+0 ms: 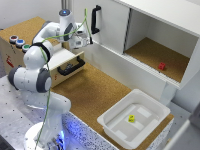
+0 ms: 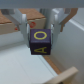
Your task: Store the purple object in the drawer
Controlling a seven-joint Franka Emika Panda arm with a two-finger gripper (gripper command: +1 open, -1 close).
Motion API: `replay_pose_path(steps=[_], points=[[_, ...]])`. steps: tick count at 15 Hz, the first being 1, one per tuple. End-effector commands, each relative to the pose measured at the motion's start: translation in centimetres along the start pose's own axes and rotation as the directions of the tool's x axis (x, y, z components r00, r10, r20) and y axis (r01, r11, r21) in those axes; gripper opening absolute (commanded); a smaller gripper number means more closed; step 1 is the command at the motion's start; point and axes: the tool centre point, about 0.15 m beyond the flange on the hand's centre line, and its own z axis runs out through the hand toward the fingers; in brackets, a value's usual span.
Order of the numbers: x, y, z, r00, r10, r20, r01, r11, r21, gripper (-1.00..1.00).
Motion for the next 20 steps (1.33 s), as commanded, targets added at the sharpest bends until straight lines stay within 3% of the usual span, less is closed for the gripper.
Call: replay_pose_path(steps=[1,4,8,10,14,19,20], points=[[4.7,-6.0,3.9,0.974,-0.171,0.151,0.157,0.983,0.100,-1.00],[3.4,-8.7,5.5,0.952,-0.276,0.135,0.257,0.956,0.143,-1.00],[0.7,-12.1,6.0,0.880,-0.474,0.034,0.459,0.867,0.195,-1.00],[0.0,-13.1,6.6,0.857,-0.514,0.015,0.500,0.839,0.214,-1.00],[-1.4,-13.2,10.0,0.849,-0.526,0.044,0.507,0.836,0.211,-1.00],[-1.4,-13.3,13.4,0.852,-0.519,0.074,0.487,0.836,0.253,-1.00],[-1.1,-13.1,13.0,0.860,-0.505,0.069,0.477,0.845,0.240,1.00]])
